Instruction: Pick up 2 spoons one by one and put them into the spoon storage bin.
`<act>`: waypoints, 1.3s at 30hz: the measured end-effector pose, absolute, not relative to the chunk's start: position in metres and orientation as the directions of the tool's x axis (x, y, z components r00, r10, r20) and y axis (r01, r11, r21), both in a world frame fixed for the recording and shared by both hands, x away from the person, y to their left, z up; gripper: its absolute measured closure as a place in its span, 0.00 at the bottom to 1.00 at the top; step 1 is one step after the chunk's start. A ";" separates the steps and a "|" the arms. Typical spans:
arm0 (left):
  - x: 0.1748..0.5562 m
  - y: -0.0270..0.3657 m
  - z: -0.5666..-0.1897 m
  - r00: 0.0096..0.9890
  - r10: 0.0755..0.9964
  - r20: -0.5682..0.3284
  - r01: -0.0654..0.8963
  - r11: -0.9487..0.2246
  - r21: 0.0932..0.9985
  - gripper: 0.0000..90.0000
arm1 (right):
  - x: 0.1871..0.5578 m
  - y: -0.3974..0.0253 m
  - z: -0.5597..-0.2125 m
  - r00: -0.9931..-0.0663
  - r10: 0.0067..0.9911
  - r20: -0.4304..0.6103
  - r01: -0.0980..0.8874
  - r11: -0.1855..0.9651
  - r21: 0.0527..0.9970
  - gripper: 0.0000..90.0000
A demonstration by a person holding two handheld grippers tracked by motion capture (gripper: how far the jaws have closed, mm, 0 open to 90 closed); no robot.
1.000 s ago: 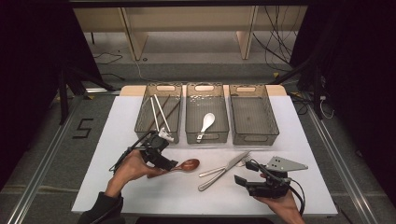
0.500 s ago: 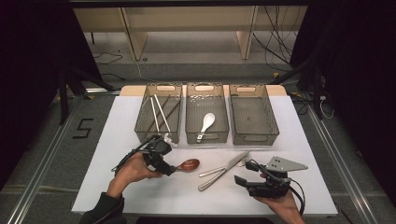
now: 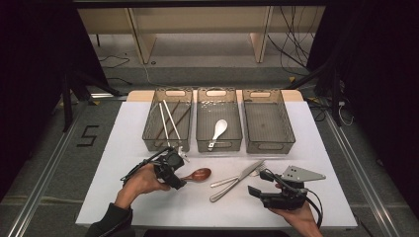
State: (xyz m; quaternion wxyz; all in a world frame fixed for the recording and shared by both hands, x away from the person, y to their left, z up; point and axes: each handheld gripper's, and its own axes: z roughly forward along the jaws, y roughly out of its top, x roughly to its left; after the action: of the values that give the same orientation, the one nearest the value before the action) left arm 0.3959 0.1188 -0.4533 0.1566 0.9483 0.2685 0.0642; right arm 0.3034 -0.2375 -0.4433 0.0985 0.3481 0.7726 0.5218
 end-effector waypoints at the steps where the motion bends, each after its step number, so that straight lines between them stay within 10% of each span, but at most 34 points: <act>1: 0.396 0.118 -0.454 0.850 0.526 0.034 0.487 -0.808 0.331 0.43 | 0.304 -0.237 -0.443 -0.740 0.639 0.210 0.433 0.214 0.876 0.33; 39: 0.400 0.109 -0.461 0.871 0.490 0.003 0.471 -0.838 0.275 0.84 | 0.303 -0.236 -0.444 -0.743 0.637 0.208 0.436 0.224 0.871 0.33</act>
State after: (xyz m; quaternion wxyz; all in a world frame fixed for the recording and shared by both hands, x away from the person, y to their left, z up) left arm 0.4003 0.1090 -0.4612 0.1338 0.9580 0.2509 0.0366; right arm 0.3032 -0.2360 -0.4444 0.0965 0.3455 0.7763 0.5183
